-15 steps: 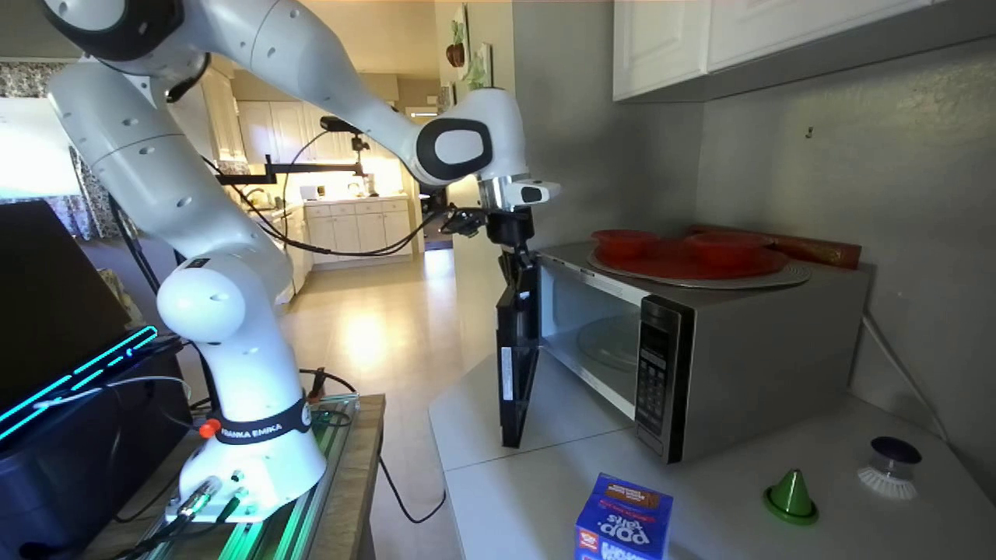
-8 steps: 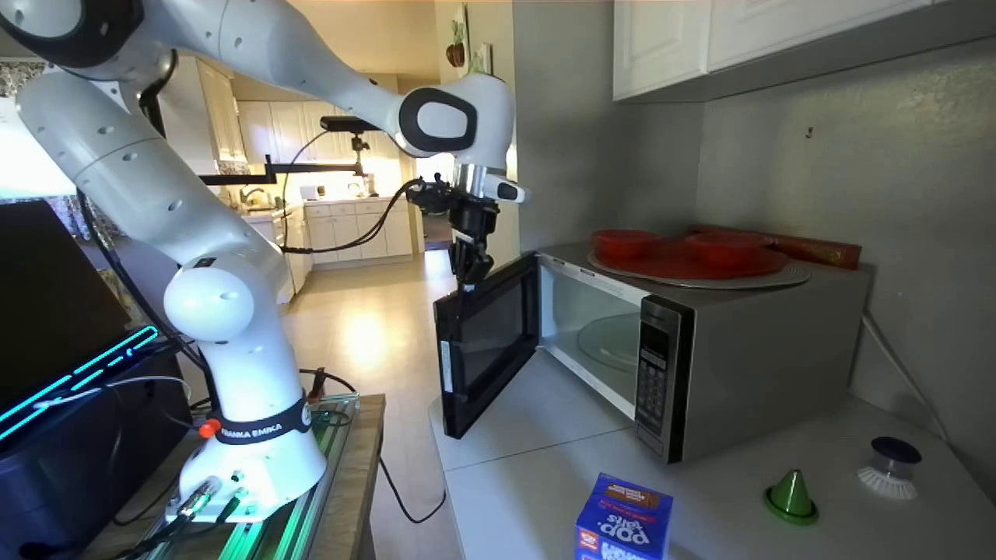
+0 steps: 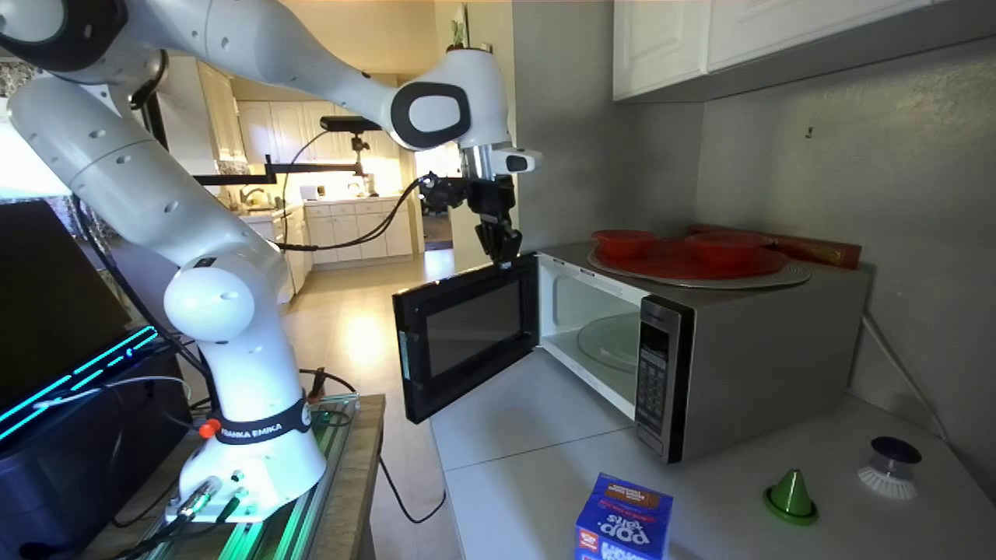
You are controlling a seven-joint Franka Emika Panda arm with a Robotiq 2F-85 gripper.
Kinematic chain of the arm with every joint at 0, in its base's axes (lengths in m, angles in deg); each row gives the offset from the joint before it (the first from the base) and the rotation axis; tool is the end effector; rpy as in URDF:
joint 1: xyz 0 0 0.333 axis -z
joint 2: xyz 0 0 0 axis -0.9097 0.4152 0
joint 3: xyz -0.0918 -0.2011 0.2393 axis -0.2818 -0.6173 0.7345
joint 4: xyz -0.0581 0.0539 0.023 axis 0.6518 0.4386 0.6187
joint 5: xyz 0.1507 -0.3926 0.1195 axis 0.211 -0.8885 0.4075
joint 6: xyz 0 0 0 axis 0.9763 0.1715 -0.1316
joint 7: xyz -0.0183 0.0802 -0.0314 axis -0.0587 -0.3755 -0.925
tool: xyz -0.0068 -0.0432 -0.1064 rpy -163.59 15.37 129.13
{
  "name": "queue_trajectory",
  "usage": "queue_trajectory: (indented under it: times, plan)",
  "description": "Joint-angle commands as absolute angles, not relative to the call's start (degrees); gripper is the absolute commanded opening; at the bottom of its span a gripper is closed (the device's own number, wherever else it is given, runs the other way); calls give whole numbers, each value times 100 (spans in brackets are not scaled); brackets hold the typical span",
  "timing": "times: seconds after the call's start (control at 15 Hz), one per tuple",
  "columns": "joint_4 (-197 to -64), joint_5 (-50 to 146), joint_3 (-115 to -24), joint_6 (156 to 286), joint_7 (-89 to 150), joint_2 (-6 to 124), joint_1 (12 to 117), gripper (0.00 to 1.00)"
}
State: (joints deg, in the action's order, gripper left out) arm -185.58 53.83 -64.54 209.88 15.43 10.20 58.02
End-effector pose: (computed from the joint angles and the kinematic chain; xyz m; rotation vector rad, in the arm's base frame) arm 0.4163 0.0657 0.4432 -3.0683 -0.4639 -0.2176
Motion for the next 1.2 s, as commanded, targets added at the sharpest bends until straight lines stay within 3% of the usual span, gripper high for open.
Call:
queue_trajectory:
  times: [0.0,0.53,0.67,1.13]
  plan:
    - [-18754,5408,-6356,21395,1841,726,5844,40]
    - [-18372,5854,-6415,21432,2417,460,5779,96]
    - [-18000,6261,-6555,21343,2521,654,5712,100]
    - [-17142,7826,-6694,22045,2726,1470,5576,100]
